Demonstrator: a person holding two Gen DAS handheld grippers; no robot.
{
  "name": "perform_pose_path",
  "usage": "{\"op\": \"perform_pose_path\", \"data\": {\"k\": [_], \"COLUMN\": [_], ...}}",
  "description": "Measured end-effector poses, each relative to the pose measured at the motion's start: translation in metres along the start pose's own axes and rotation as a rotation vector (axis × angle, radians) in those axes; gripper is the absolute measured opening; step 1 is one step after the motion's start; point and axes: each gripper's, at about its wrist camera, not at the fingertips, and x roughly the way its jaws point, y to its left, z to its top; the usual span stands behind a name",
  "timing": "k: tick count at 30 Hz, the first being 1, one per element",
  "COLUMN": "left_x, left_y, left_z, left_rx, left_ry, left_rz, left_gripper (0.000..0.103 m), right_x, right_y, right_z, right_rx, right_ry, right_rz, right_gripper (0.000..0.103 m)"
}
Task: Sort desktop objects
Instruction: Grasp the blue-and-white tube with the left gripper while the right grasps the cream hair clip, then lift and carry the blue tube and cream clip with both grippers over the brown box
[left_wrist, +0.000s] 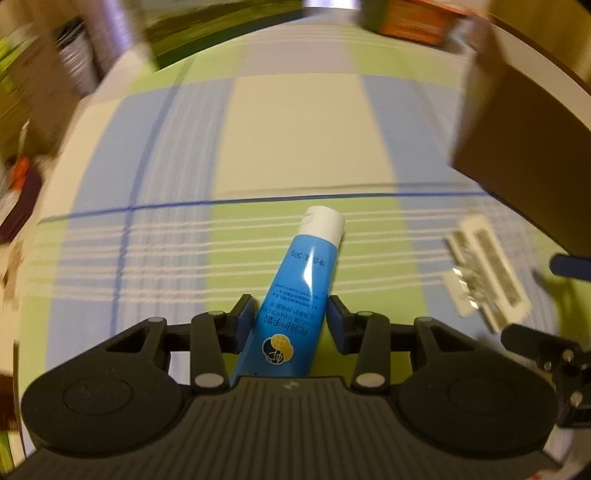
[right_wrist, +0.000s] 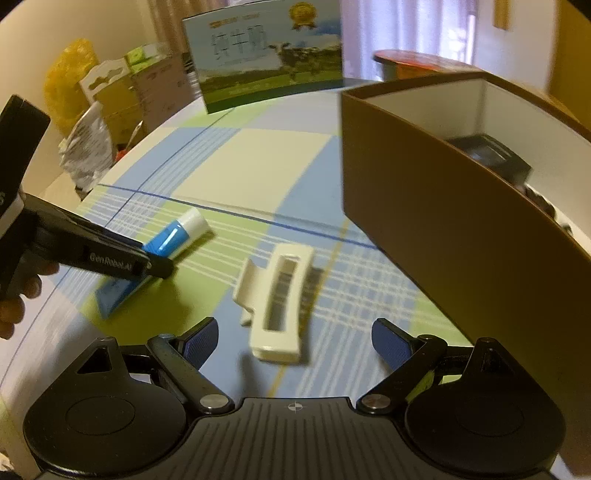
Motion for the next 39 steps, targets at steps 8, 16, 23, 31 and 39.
{"op": "perform_pose_path", "data": {"k": [8,16,23,31,39], "left_x": [-0.008,-0.004,0.007,0.009,-0.004], "left_y": [0.024,0.021,0.013,0.003,-0.026], "left_z": [-0.007,-0.001,0.014,0.017,-0.007], "left_rx": [-0.121,-0.074,-0.001,0.063,0.135], "left_ry": [0.036,0.028,0.005,-0.024,-0.028], "left_rz": [0.023,-0.016,0.005,-0.019,-0.068], "left_gripper": [0.042,0.053,0.053,0.032,0.029], "right_x": [0.026,0.035,0.023,0.003,-0.017], "right_y": [0.015,0.008,-0.010,-0.034,-0.046], "right_z": [0.011,0.012,0.006,-0.010,-0.027], "right_rx": [-0.077,-0.061,-0.021,0.043,0.081], "right_ry": [0.012,0.047,0.062,0.069,0.066], "right_rz": [-0.012,-0.039,-0.070,-0.110,-0.140], "right_gripper": [0.069,0.039,0.039,0.039,0.039]}}
